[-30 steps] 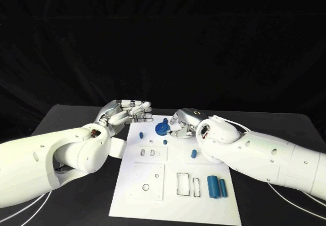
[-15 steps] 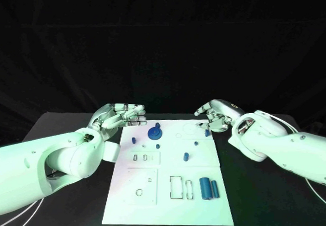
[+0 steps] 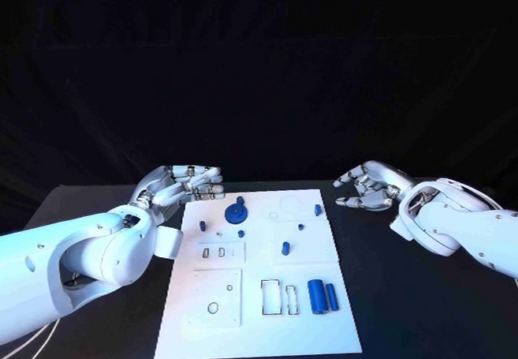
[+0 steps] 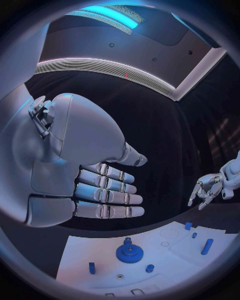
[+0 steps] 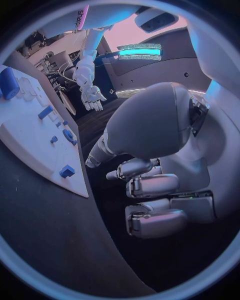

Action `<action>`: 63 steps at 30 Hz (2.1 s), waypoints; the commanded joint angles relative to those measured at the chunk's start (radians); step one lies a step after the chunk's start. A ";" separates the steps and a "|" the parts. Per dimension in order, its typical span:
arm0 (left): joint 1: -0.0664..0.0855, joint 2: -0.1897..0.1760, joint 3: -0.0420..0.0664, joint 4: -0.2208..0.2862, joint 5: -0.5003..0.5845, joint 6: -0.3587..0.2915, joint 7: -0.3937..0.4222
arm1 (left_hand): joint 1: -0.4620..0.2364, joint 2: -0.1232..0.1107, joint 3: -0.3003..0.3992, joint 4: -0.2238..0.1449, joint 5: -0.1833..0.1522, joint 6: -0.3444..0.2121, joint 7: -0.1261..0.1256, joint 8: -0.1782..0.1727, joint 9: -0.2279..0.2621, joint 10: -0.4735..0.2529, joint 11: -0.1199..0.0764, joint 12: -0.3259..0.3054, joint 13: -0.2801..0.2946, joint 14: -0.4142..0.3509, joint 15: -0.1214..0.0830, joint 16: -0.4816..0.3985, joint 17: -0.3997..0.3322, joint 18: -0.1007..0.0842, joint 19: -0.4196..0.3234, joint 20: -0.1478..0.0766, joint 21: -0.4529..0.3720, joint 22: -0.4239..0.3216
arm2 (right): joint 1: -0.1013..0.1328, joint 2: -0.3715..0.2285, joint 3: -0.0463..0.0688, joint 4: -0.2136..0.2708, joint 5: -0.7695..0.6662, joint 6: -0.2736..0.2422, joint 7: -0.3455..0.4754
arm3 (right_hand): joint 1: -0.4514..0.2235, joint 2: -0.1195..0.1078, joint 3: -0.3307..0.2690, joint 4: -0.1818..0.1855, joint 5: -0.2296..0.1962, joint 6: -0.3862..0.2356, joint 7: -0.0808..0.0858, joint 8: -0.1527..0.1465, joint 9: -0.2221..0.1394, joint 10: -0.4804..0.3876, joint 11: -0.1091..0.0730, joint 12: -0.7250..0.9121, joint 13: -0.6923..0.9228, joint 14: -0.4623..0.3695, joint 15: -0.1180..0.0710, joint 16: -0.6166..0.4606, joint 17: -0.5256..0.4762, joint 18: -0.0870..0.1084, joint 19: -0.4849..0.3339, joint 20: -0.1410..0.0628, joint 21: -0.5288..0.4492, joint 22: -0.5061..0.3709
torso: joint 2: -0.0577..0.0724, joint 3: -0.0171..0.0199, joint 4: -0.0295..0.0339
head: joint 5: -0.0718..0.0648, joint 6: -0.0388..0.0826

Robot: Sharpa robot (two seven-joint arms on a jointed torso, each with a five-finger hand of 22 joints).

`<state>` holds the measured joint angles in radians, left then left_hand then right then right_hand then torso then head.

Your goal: Assemble the parts on the task board

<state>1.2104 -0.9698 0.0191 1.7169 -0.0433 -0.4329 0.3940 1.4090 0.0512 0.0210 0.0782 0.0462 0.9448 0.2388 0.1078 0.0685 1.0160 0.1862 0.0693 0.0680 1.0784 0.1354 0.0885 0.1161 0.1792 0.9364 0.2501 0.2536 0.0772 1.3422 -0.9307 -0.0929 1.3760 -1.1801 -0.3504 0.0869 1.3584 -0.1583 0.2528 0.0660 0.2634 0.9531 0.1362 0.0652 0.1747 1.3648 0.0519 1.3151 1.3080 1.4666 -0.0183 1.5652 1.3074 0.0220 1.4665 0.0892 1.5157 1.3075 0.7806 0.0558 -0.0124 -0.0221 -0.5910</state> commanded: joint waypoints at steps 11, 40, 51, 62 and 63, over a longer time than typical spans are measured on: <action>0.001 0.004 0.000 -0.003 0.000 0.023 0.011 | -0.001 0.009 -0.002 -0.008 0.005 -0.005 0.006 -0.006 0.001 0.001 0.002 -0.002 0.000 0.000 0.007 -0.008 0.001 0.005 -0.006 0.004 -0.004 -0.001 | -0.014 0.066 -0.005 -0.069 -0.048 0.056 -0.003 | 0.016 0.005 0.000 -0.008 0.030 -0.010 0.005 -0.001 -0.003 -0.009 0.005 -0.008 0.043 0.103 0.001 0.003 0.261 -0.002 0.064 -0.002 -0.008 0.196 | 0.008 0.0042 0.0103 | 0.001 -0.012; 0.001 0.004 0.000 -0.004 0.000 0.024 0.011 | -0.001 0.009 -0.002 -0.009 0.005 -0.005 0.006 -0.006 0.001 0.001 0.002 -0.002 0.000 0.000 0.007 -0.009 0.001 0.005 -0.007 0.004 -0.004 -0.001 | -0.040 0.121 -0.008 -0.113 -0.047 0.080 -0.021 | 0.016 0.014 0.004 -0.009 0.045 -0.002 0.007 0.004 -0.002 -0.003 0.007 -0.002 0.049 0.103 0.002 0.004 0.261 -0.002 0.065 -0.001 -0.006 0.199 | 0.007 0.0068 0.0106 | 0.021 -0.028; 0.001 0.005 0.000 -0.005 0.000 0.023 0.010 | -0.001 0.009 -0.002 -0.009 0.005 -0.005 0.006 -0.006 0.001 0.001 0.002 -0.002 0.000 0.000 0.007 -0.009 0.001 0.005 -0.007 0.004 -0.004 -0.001 | -0.054 0.142 -0.010 -0.130 -0.039 0.083 -0.025 | 0.016 0.025 0.011 -0.009 0.049 0.019 0.006 0.012 0.002 0.002 0.006 0.004 0.052 0.103 0.002 0.004 0.261 -0.003 0.068 -0.001 -0.003 0.202 | 0.007 0.0078 0.0100 | 0.021 -0.027; 0.001 0.007 0.000 -0.007 0.000 0.025 0.008 | 0.000 0.009 -0.002 -0.010 0.005 -0.004 0.006 -0.007 0.001 0.001 0.002 -0.002 0.001 0.000 0.007 -0.010 0.002 0.005 -0.007 0.004 -0.004 -0.002 | -0.056 0.150 -0.010 -0.133 -0.040 0.078 -0.034 | 0.017 0.041 0.024 -0.013 0.050 0.078 -0.006 0.041 0.013 0.010 -0.004 0.013 0.060 0.104 -0.006 0.005 0.262 -0.004 0.070 -0.006 0.000 0.206 | 0.007 0.0077 0.0091 | 0.026 -0.030; 0.001 0.007 0.000 -0.007 0.000 0.025 0.008 | 0.000 0.009 -0.002 -0.010 0.005 -0.004 0.006 -0.007 0.001 0.001 0.002 -0.002 0.001 0.000 0.007 -0.010 0.002 0.005 -0.007 0.004 -0.004 -0.002 | -0.056 0.150 -0.010 -0.132 -0.040 0.076 -0.034 | 0.017 0.044 0.026 -0.014 0.051 0.088 -0.009 0.047 0.016 0.011 -0.006 0.014 0.061 0.104 -0.007 0.005 0.263 -0.004 0.070 -0.007 0.000 0.206 | 0.007 0.0077 0.0091 | 0.026 -0.030</action>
<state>1.2103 -0.9645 0.0190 1.7092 -0.0433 -0.4292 0.3938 1.4090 0.0512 0.0183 0.0755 0.0462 0.9448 0.2388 0.1078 0.0685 1.0160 0.1862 0.0693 0.0680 1.0784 0.1354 0.0843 0.1164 0.1792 0.9328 0.2537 0.2536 0.0764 1.2878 -0.7819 -0.1023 1.2441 -1.2186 -0.2784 0.0627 1.3790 -0.1237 0.2736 0.0511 0.3079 1.0361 0.1291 0.1088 0.1875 1.3705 0.0464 1.3269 1.3074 1.4665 -0.0181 1.5651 1.3078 0.0220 1.4664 0.0894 1.5121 1.3077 0.7870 0.0631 -0.0029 0.0038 -0.6203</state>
